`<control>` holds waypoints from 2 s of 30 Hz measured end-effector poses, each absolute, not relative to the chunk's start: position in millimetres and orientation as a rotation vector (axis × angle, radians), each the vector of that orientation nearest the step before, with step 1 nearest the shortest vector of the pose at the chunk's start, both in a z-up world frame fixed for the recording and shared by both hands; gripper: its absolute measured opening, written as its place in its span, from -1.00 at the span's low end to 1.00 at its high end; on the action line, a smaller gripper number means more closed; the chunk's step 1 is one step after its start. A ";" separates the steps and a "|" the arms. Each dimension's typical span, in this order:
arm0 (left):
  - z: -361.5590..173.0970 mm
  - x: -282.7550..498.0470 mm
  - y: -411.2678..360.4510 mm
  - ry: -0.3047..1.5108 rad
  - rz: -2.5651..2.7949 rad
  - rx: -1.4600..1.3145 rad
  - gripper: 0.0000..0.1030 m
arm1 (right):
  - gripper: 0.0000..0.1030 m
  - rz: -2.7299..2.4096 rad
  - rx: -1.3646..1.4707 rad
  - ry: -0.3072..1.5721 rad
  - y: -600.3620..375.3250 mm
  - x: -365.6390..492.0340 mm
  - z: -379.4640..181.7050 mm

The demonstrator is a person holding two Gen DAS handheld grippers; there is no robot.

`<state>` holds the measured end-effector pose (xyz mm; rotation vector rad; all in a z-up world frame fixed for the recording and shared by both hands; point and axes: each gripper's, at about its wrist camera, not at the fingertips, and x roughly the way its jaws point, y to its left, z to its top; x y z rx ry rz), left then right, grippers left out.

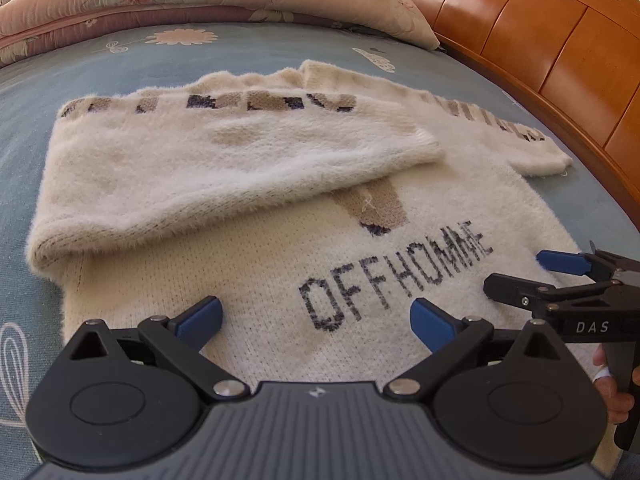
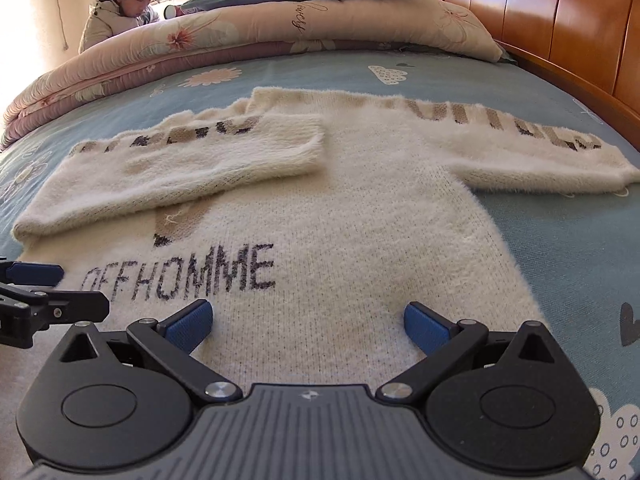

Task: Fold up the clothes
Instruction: 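Lift both grippers and move the right gripper toward the extended patterned sleeve, then grasp the patterned sleeve cuff with the right gripper and lift it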

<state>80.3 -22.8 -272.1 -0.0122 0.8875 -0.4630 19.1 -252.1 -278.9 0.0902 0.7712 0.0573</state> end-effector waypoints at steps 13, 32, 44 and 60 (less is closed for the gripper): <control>-267.5 76.8 -25.3 0.846 -0.470 -0.011 0.97 | 1.00 0.094 0.017 0.768 -258.6 -13.1 -283.1; -278.1 76.4 -37.0 0.833 -0.491 0.090 0.98 | 1.00 -0.085 -0.064 0.716 -342.6 32.1 -217.7; -280.0 75.7 -39.0 0.821 -0.493 0.117 0.98 | 0.77 -0.068 0.136 0.747 -390.6 69.3 -239.4; -283.1 74.4 -37.9 0.789 -0.503 0.127 0.99 | 0.14 -0.180 1.107 0.524 -599.2 85.4 -315.3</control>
